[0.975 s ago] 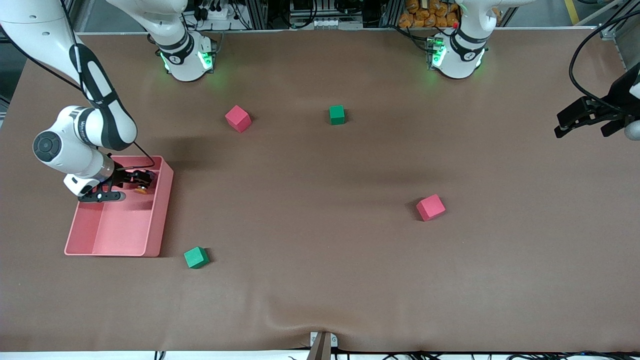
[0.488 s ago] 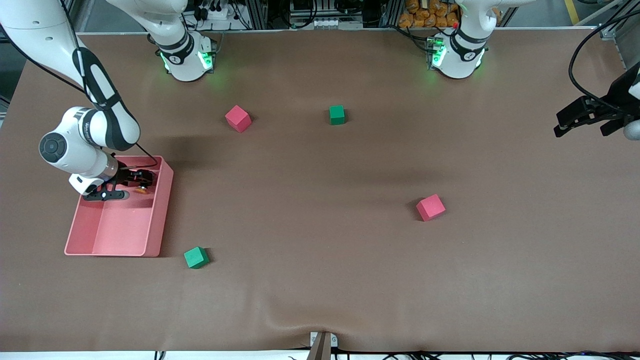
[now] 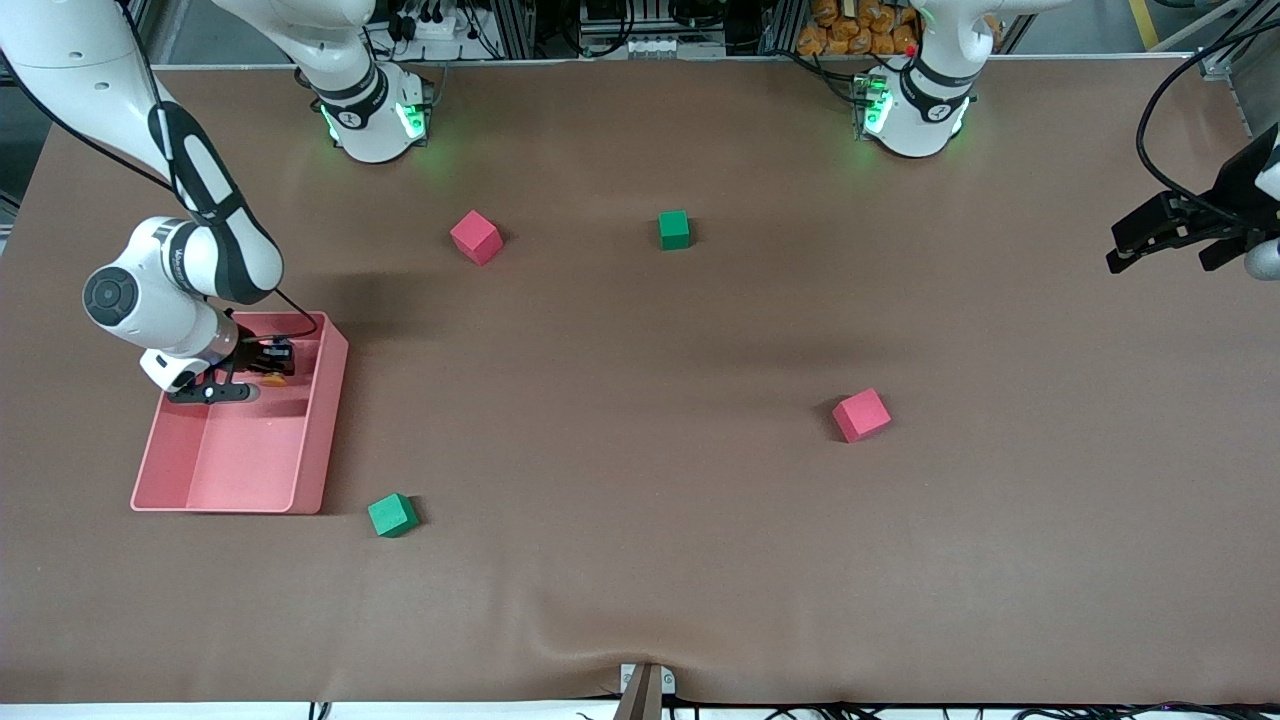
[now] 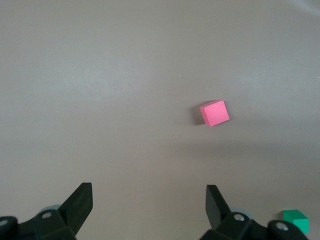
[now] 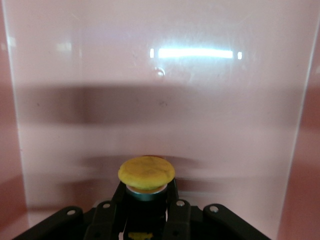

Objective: Place and upright button with both arms
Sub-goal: 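Lower and close the right gripper on the yellow-capped button, then lift the button out of the tray and carry it mid-table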

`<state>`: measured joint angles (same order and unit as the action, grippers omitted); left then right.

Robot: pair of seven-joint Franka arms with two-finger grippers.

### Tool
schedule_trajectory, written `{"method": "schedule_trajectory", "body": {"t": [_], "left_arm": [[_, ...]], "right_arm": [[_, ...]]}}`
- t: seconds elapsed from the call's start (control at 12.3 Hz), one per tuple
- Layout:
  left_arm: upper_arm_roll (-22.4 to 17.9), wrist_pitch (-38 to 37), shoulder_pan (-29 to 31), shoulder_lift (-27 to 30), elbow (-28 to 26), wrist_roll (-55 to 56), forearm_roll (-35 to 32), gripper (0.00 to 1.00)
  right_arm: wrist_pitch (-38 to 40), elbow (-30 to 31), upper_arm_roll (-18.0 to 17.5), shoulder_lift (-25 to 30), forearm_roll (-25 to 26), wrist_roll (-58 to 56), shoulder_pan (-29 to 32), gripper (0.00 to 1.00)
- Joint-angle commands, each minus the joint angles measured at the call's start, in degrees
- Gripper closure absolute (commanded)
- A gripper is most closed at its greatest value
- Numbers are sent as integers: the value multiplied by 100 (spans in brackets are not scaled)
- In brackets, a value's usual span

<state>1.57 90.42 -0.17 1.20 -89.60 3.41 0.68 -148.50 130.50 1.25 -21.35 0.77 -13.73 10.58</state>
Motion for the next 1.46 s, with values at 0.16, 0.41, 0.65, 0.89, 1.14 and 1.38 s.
{"method": "schedule_trajectory", "body": {"t": [0.16,0.41,0.65,0.89,1.14,1.38], "left_arm": [[1,-138,25,-32,118,-103,29,0],[1,-138,17,-32,118,-112,29,0],[-8,-138,25,-32,118,-112,29,0],[-8,-138,26,-41,118,-121,29,0],[-8,-138,26,-50,92,-121,29,0],[1,-147,25,-76,109,-121,29,0]], "right_arm": [[2171,-874,-37,939,-15,-77,-379,94],[2818,-1789,-28,888,-15,19,-1326,93],[2722,-2466,-28,415,-33,614,-2206,92],[2730,-3440,-28,-358,-33,1704,-3050,88],[2704,-4434,-19,-1289,28,2933,-3902,88],[1821,-5113,-10,-2160,64,4392,-4703,88]]}}
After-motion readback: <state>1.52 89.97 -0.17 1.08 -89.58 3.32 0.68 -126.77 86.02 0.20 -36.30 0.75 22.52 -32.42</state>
